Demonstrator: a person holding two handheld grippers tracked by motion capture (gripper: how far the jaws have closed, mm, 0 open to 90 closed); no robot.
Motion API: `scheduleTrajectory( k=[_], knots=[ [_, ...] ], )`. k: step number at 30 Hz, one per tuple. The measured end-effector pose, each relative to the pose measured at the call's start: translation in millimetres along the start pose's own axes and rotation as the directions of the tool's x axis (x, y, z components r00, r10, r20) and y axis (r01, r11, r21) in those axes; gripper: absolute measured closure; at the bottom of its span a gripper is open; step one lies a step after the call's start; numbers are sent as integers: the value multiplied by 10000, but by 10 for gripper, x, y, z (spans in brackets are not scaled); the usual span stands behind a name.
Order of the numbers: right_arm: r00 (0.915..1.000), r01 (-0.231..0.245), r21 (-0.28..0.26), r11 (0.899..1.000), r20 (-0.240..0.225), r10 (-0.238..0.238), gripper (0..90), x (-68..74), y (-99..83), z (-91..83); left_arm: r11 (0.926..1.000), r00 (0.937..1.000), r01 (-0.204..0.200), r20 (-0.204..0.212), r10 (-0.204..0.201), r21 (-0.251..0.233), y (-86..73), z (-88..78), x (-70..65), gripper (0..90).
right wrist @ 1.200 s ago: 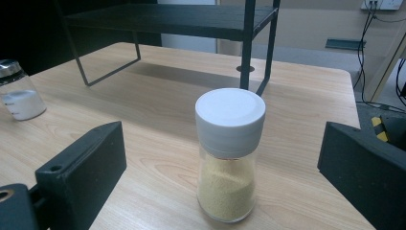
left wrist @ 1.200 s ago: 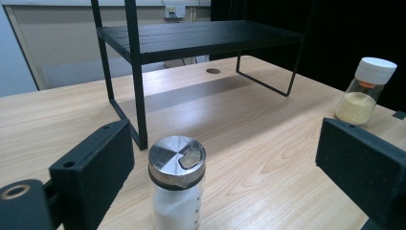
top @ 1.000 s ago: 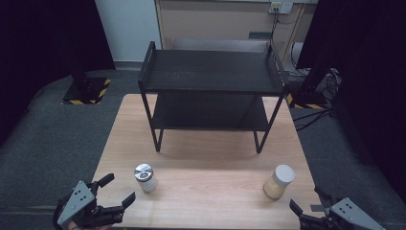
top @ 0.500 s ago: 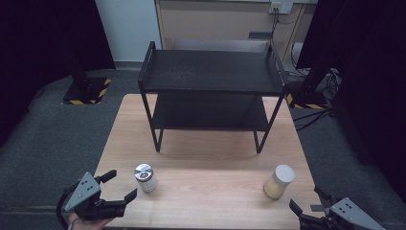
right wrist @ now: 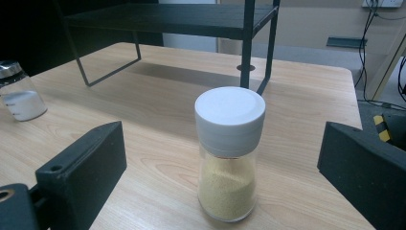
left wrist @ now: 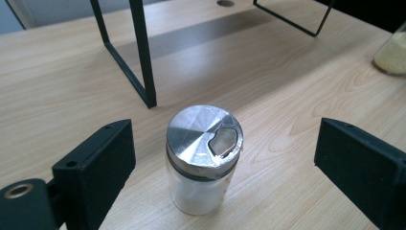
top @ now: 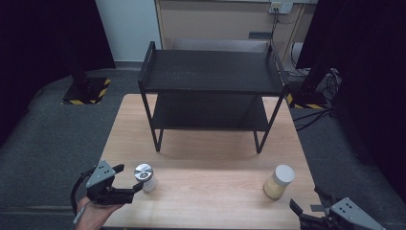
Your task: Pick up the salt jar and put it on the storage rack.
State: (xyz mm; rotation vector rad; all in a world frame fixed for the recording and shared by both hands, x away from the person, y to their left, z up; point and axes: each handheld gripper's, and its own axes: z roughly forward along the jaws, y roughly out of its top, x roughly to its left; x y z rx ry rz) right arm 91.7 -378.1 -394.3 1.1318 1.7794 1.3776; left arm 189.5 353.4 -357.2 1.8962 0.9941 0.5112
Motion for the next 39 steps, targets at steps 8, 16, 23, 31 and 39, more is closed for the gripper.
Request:
scheduleTrajectory(
  k=[8, 16, 23, 31, 39],
  knots=[
    [10000, -8, 4, 10000, 1, 8, 29, -5, -1, 0, 9983, 10000, 23, 69, -27, 579, 90, 232, 82, 74],
    [10000, -23, -3, 10000, 21, 23, 30, -7, -4, -2, 9941, 9998, -174, -63, 182, 1074, 119, 445, 70, 81],
    [10000, -64, -23, 10000, 52, 64, 31, -8, -8, -6, 9898, 9998, -150, 133, 132, 1415, 107, 553, 123, 117],
    [9999, -81, -36, 10000, 71, 82, 32, -7, -10, -11, 9911, 9994, -170, 313, 130, 1321, 84, 629, 178, 208],
    [9999, -85, -42, 10000, 88, 85, 32, -6, -11, -13, 9909, 9973, -711, 250, 687, 1142, 35, 636, 154, 320]
  ],
)
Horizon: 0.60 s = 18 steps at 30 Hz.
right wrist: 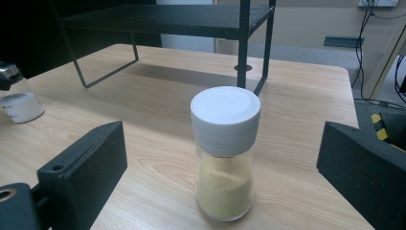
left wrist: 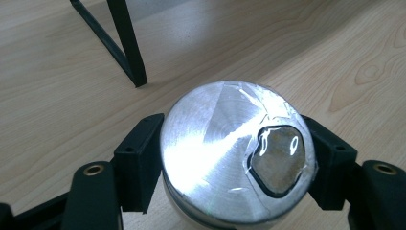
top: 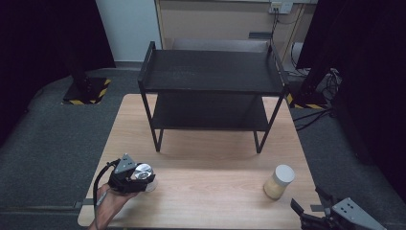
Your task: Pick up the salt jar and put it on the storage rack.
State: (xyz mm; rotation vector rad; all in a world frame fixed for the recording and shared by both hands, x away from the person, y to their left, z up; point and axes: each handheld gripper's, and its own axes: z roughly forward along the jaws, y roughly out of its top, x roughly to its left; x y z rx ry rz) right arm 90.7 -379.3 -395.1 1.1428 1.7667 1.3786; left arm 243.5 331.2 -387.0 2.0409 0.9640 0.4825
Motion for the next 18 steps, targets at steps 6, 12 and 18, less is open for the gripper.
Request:
scheduleTrajectory(
  k=[6, 12, 18],
  knots=[
    [10000, -7, -5, 10000, -10, 7, 33, 0, -1, -3, 9986, 9985, -503, -239, 498, -177, -16, -14, -67, 339],
    [10000, -22, -17, 10000, 4, 22, 33, 1, -2, -5, 9993, 9994, -331, -119, 329, -171, -5, -19, -33, 342],
    [10000, -24, -11, 10000, -2, 24, 34, 0, -2, -5, 9997, 9997, -228, -11, 228, -47, 42, -24, -34, 343]
  ],
)
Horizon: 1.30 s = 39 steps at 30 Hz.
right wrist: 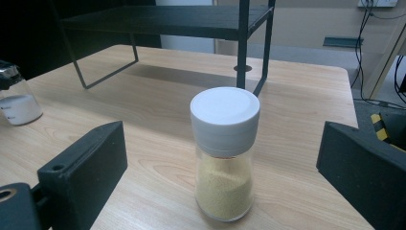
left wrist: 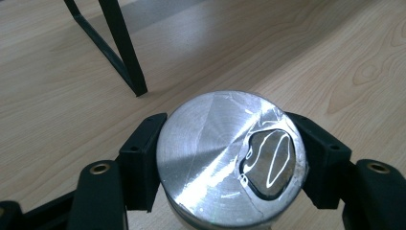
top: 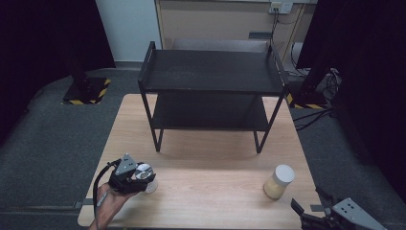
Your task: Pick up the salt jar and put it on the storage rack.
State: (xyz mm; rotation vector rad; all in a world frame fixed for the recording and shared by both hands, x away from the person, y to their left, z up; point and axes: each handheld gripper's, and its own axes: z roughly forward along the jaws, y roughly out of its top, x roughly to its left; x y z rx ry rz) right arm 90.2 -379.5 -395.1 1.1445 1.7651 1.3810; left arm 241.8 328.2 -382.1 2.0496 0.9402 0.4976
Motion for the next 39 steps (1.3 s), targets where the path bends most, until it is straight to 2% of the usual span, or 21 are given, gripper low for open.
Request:
scheduleTrajectory(
  k=[8, 12, 15, 23, 33, 36, 39],
  knots=[
    [10000, 5, -3, 10000, 2, -5, 34, 1, 0, 0, 9998, 9998, 130, 140, -127, -168, 71, -91, 20, 344],
    [10000, 5, 8, 10000, -7, -5, 34, 0, 1, 4, 9998, 9995, -18, 299, 24, -204, 180, -175, 19, 344],
    [10000, 14, 7, 10000, -14, -14, 34, 0, 1, 5, 9995, 9982, 17, 596, 1, -311, 270, -240, 46, 344],
    [10000, 29, 11, 10000, -24, -29, 34, 0, 2, 8, 9968, 9916, -560, 1132, 622, -570, 620, -436, 23, 344],
    [10000, 22, 24, 10000, -10, -22, 34, -1, 2, 12, 9890, 9740, -1234, 1810, 1364, -813, 1169, -666, 51, 344],
    [10000, -20, 35, 10000, -1, 20, 34, -4, 3, 13, 9866, 9664, -1338, 2081, 1508, -935, 1324, -719, 66, 344],
    [10000, -14, 41, 10000, -3, 14, 34, -4, 4, 14, 9816, 9539, -1607, 2394, 1812, -1030, 1502, -766, 73, 344]
  ],
)
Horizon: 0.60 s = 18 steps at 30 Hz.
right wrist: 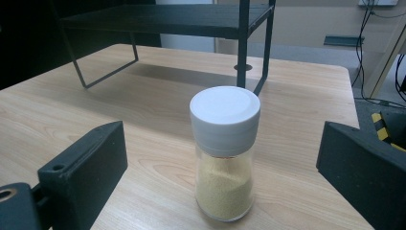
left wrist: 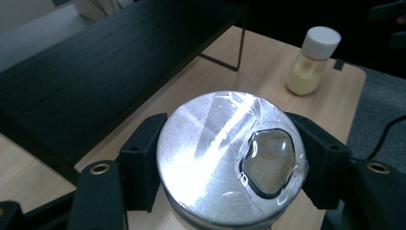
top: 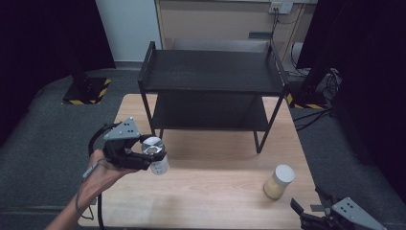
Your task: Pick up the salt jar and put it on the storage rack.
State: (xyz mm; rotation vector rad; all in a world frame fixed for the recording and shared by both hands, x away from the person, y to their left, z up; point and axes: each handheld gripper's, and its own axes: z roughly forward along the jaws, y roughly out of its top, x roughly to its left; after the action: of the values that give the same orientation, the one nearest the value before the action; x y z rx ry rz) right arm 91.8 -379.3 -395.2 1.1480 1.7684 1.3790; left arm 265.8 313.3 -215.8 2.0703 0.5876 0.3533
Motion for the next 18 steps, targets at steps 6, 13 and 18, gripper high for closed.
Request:
scheduleTrajectory(
  k=[6, 13, 18],
  knots=[
    [10000, -16, -16, 10000, 5, 16, 34, -6, -4, 2, 9992, 9968, -374, 704, 383, -145, 350, -32, 64, 344],
    [10000, -56, -24, 10000, -2, 56, 34, -13, -7, 2, 9968, 9913, -763, 1056, 784, -234, 765, -60, 106, 344],
    [10000, -82, -40, 10000, -11, 82, 34, -19, -10, -1, 9947, 9910, -1017, 860, 1027, -156, 1060, -81, 112, 344]
  ],
)
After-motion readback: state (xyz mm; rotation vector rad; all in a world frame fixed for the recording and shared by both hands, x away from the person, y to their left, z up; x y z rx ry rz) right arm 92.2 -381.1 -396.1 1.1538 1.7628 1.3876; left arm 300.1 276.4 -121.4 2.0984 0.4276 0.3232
